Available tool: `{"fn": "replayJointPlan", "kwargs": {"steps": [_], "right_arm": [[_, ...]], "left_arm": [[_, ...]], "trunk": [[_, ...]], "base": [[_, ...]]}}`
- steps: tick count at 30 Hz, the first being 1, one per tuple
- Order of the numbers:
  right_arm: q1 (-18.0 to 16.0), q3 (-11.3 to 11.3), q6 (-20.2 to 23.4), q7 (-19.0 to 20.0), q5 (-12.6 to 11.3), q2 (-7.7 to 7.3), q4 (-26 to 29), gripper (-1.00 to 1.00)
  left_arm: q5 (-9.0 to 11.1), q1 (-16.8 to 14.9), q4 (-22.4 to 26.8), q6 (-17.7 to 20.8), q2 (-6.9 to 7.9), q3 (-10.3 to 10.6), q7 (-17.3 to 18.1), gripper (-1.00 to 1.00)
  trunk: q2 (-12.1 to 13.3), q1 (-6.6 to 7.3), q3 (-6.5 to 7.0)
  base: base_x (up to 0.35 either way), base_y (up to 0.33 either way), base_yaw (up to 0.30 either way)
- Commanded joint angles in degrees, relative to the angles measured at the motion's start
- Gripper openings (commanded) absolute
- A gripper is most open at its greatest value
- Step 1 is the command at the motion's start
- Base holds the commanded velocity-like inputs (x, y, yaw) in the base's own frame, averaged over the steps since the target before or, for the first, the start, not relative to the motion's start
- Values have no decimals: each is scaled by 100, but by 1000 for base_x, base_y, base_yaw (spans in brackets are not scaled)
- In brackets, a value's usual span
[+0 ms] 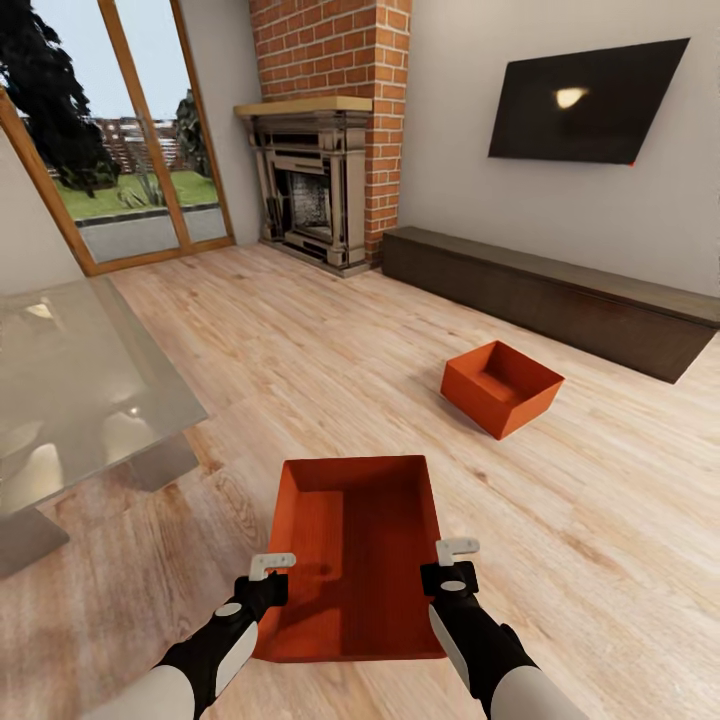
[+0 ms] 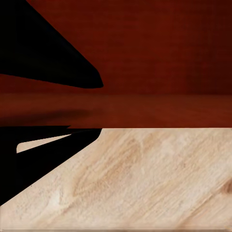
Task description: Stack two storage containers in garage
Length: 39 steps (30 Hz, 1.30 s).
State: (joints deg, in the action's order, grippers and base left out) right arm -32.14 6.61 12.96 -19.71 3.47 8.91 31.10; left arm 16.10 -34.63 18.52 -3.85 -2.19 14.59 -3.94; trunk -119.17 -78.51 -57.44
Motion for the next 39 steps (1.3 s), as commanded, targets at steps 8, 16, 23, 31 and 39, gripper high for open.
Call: {"fn": "replayJointPlan", "kwargs": {"steps": [8,16,23,31,39], "right_arm": [[-4,-2,22,73,-5,13,28,-100],[-3,6,22,73,-8,14,27,-100],[-4,7,22,73,-13,14,27,-100],[-4,7,22,73,-13,14,20,-100],[-3,7,22,87,-13,14,19,-100]], "left_arm": [[69,0,-15,-19,-1,53,-63,-100],[69,0,-15,-19,-1,53,-64,-100],[68,0,-15,-19,-1,54,-63,-100],[66,0,-15,-19,-1,54,-63,-100],[62,0,-15,-18,-1,55,-63,-100]], "trunk": [[321,177,212],[641,353,428],[922,507,617],[1243,682,833],[1564,858,1049]], "base": [[0,0,0],[0,0,0],[0,0,0],[0,0,0],[0,0,0]]}}
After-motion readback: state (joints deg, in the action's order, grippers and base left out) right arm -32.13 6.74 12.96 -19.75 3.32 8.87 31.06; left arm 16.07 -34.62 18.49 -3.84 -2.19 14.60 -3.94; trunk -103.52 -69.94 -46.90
